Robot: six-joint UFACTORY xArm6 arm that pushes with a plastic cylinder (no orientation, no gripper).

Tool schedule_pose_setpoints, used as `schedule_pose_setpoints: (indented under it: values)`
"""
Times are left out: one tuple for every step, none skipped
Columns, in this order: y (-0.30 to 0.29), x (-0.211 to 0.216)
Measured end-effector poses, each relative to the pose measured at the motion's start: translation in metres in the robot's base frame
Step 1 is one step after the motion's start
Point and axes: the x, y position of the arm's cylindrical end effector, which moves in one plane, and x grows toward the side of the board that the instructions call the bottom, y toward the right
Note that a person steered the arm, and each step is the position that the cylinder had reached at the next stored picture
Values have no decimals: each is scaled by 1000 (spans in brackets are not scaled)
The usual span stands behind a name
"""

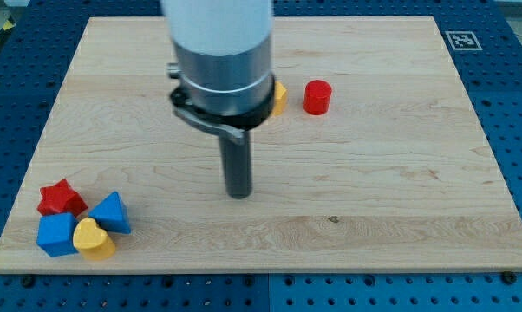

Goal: Move the green star to the right of the blue triangle

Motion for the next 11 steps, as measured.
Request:
schedule_pose_setpoints:
  values:
    - [30, -5]
    - [45, -33]
    - [45, -73]
    - [40, -101]
    - [27, -137]
    - [27, -143]
    - [3, -158]
    - [-23, -183]
    - [-33, -191]
    - [-34, -184]
    - [-34, -183]
